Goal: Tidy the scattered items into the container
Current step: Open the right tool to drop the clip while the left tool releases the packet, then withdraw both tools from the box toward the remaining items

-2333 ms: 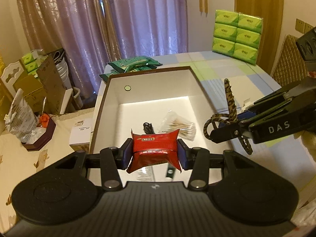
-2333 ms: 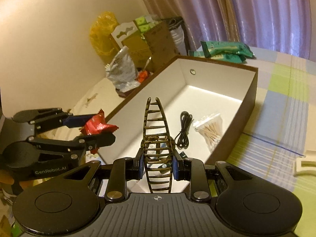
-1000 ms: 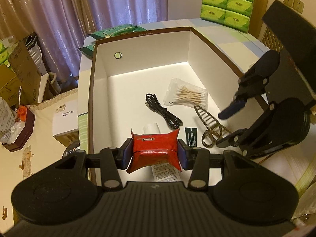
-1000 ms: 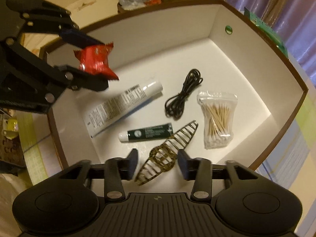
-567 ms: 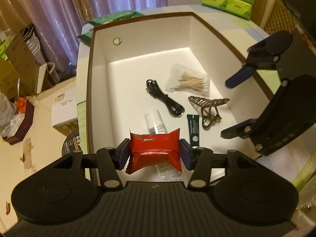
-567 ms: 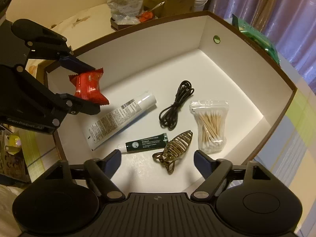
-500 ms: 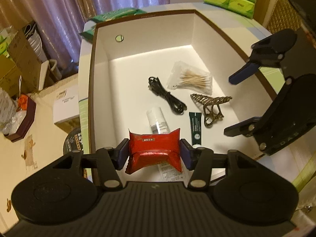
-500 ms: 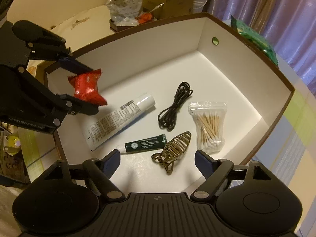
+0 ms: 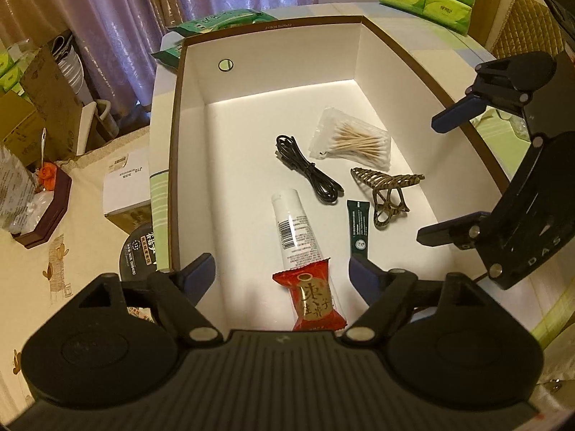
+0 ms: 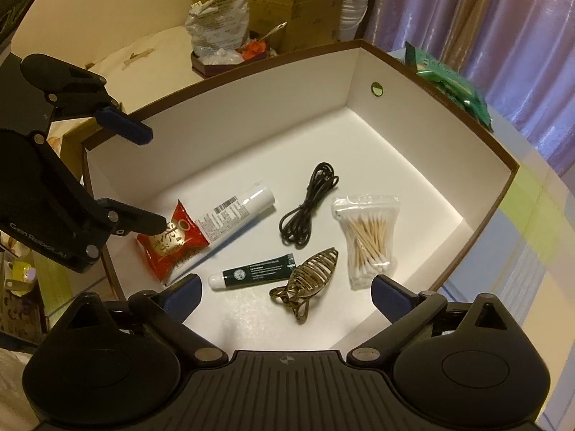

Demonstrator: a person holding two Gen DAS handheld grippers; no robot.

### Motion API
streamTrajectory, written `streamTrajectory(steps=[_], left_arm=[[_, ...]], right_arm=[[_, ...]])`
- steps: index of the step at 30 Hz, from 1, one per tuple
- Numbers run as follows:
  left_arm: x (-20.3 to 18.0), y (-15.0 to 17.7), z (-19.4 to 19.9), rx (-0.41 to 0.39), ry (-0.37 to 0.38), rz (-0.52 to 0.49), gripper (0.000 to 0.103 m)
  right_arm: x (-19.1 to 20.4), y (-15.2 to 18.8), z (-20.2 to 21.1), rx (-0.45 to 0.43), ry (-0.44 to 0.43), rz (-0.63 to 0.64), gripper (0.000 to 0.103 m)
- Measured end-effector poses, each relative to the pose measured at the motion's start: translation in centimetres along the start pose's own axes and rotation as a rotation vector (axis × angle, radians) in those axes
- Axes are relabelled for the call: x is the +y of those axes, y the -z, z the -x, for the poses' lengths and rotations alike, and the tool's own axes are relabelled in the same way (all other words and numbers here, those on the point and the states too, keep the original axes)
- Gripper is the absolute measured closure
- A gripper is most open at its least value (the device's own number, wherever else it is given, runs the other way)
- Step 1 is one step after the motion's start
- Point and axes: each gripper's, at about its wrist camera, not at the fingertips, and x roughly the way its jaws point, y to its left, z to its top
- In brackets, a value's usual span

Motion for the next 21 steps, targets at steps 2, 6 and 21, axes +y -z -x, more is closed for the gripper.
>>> streamTrajectory(steps=[2, 6, 21], left_arm=[[0.0, 0.0, 0.2, -0.002, -0.001, 0.011, 0.018], [-0.3, -0.2, 0.8, -0.006, -0.01, 0.018, 0.016], [-2.0, -0.4, 3.0, -0.027, -0.052, 0.029, 0.01]], right_arm=[[0.1, 0.1, 0.4, -0.009, 0.003, -0.002, 0.003], [0.1, 0.2, 1.0, -0.026, 0.004, -0.008, 0.002], [0.2, 1.4, 3.6, -0.082, 0.001, -0.016, 0.002]])
